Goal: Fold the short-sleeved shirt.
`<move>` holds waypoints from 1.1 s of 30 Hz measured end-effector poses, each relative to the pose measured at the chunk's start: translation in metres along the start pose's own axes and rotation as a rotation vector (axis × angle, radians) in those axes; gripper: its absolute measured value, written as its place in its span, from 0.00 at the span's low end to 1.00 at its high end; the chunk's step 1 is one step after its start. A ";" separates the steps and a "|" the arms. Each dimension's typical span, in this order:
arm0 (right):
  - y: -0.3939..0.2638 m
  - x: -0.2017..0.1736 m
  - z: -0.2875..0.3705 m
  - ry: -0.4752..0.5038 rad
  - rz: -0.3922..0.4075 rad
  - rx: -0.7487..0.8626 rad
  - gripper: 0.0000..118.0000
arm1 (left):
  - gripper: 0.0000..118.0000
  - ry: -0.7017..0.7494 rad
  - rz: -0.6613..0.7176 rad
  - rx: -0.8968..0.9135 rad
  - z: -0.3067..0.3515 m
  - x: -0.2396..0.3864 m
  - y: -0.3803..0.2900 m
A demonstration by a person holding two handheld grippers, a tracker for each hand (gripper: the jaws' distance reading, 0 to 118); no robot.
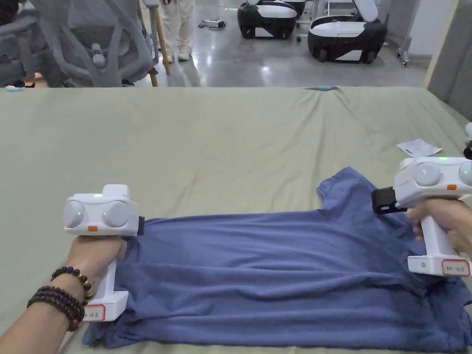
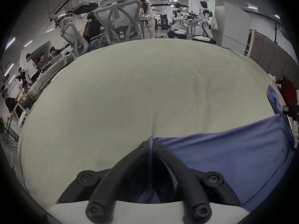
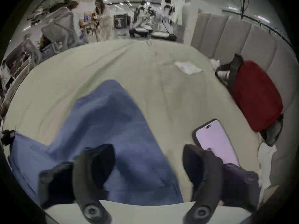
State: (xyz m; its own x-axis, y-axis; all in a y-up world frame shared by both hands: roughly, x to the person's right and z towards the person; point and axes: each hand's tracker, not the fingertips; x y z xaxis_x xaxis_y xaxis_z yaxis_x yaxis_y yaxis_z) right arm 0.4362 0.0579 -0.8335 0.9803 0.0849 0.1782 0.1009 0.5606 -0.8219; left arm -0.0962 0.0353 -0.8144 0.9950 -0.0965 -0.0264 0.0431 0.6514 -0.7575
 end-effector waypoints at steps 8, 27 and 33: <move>-0.002 -0.015 -0.004 -0.007 0.086 -0.025 0.00 | 0.00 0.005 -0.014 -0.006 -0.004 0.002 0.004; -0.155 0.017 0.224 -0.003 0.081 0.286 0.00 | 0.01 -0.106 0.038 0.157 0.178 -0.043 -0.088; -0.229 0.012 0.171 -0.014 0.153 0.044 0.00 | 0.01 -0.137 -0.021 -0.025 0.149 -0.037 -0.150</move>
State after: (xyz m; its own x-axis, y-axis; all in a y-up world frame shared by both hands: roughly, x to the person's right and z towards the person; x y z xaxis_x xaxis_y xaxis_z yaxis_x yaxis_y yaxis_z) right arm 0.3958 0.0716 -0.5508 0.9812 0.1833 0.0610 -0.0568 0.5755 -0.8158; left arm -0.1259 0.0532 -0.6022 0.9970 -0.0055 0.0775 0.0635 0.6315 -0.7728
